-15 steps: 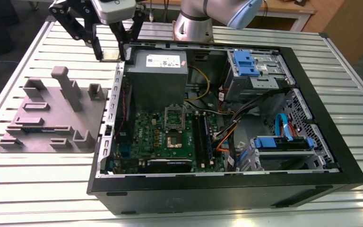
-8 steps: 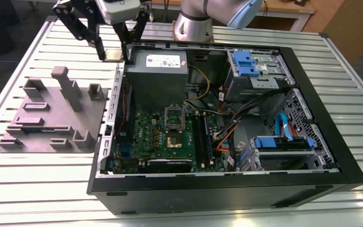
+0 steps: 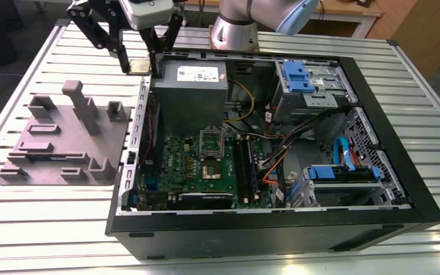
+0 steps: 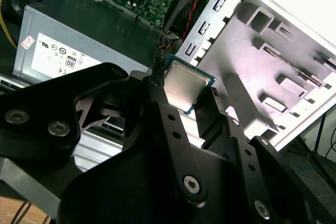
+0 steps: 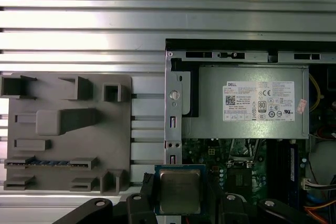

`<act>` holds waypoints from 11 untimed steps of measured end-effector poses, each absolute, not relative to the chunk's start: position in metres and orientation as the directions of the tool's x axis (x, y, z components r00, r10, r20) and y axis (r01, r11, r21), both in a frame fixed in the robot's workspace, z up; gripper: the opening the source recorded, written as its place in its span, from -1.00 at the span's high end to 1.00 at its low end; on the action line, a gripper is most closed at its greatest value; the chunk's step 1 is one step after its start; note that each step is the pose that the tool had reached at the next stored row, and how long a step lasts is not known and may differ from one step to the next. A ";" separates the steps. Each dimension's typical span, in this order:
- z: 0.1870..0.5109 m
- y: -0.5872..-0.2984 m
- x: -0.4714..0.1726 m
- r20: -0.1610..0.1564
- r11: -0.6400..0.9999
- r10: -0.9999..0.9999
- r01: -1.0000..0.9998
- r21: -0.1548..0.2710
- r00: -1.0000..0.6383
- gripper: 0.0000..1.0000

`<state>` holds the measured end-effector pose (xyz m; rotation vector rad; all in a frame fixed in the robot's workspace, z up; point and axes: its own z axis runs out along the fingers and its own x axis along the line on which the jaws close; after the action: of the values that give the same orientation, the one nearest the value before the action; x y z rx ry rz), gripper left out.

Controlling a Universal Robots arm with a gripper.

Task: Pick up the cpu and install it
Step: 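Pick up the cpu and move it towards the insertion slot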

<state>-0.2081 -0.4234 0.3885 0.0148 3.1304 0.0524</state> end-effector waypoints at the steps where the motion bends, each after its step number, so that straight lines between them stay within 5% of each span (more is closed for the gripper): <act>1: 0.388 -0.423 -0.208 -0.011 0.999 0.010 0.009 0.034 -1.000 0.06; 11: 0.388 -0.423 -0.207 -0.011 0.999 0.010 0.009 0.033 -1.000 0.06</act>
<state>-0.2074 -0.4234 0.3885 0.0148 3.1304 0.0523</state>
